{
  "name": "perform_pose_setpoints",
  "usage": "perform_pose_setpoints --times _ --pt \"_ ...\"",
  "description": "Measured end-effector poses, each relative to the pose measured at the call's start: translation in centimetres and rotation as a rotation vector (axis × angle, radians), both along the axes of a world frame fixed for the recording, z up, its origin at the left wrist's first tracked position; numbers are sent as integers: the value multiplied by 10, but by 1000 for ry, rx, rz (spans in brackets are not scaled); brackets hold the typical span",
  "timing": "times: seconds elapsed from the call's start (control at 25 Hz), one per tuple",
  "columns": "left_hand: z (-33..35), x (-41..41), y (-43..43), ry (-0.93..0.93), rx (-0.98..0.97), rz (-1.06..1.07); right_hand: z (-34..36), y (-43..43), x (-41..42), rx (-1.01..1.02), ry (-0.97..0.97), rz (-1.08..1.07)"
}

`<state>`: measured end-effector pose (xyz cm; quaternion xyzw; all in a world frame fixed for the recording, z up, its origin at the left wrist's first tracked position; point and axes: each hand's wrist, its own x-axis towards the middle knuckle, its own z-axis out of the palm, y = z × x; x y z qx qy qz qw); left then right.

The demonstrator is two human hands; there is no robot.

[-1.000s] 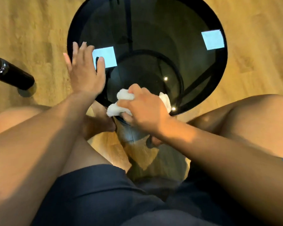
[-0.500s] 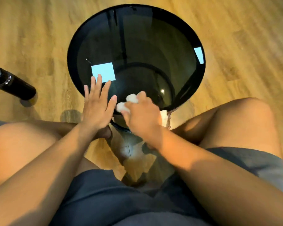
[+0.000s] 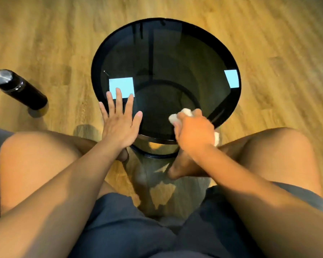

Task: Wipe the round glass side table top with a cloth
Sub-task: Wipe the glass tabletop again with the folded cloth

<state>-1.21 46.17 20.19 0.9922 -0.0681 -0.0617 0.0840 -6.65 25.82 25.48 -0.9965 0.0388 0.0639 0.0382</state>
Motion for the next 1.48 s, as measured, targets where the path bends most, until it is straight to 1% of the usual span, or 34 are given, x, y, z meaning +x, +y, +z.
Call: perform_pose_setpoints --times 0.08,0.12,0.16,0.2,0.28,0.36,0.4,0.44,0.48,0.56,0.64,0.68,0.72,0.76,0.8,0.88,0.96,1.0,1.04,1.08,1.12,1.16,1.2,1.28,1.32,1.36,1.4,1.44,1.48 --pt "0 1 4 17 1 17 -2 65 -11 38 47 213" --pt "0 2 5 24 6 18 -4 68 -6 49 61 284" --pt "0 2 5 33 3 22 4 56 4 80 72 300" --pt "0 4 5 40 -6 31 1 25 14 62 80 276" --pt "0 5 6 54 -25 51 -1 -52 32 -36 88 147" --pt "-1 4 7 52 -41 44 3 -127 48 -212 87 -75" --pt "-1 4 8 42 -49 34 3 -146 55 -203 87 -178" --pt "0 5 10 28 -65 25 3 -142 58 -170 40 -235" --pt "1 6 13 7 -94 24 5 -112 56 -131 8 -246" --pt "3 8 17 -52 -193 34 -5 -27 40 -66 -18 -159" --pt "7 8 20 -84 -341 31 -5 64 24 28 -5 50" --pt "10 7 20 -87 -428 50 -6 93 21 55 48 175" --pt "12 8 19 -83 -499 90 -3 108 23 99 85 266" --pt "13 10 17 -89 -533 120 -2 100 31 134 80 319" --pt "13 11 14 -99 -512 124 -1 80 35 141 62 336" --pt "7 13 7 -121 -383 83 0 9 37 29 54 283" --pt "-2 14 4 -115 -251 46 4 -83 45 -103 21 73" --pt "-6 14 4 -121 -194 38 6 -123 52 -187 41 -42" --pt "-9 14 4 -131 -154 31 7 -146 58 -216 53 -147" --pt "-9 15 5 -132 -129 23 5 -147 64 -185 21 -242" --pt "-9 16 4 -125 -119 19 3 -127 67 -120 -41 -302" --pt "-8 17 4 -119 -125 23 -2 -88 66 -72 -71 -295" --pt "-8 16 3 -120 -176 29 -9 -42 62 -9 -90 -230" --pt "-2 14 4 -135 -405 47 -14 54 46 121 -85 -22" --pt "1 15 8 -148 -517 76 -11 92 40 176 -42 82" --pt "4 18 12 -153 -577 120 -8 111 39 232 8 160" --pt "8 21 17 -148 -569 164 -7 112 44 280 33 233" --pt "11 24 20 -142 -507 172 -6 98 49 289 22 280" --pt "11 26 19 -142 -421 137 -4 75 52 272 -1 280"
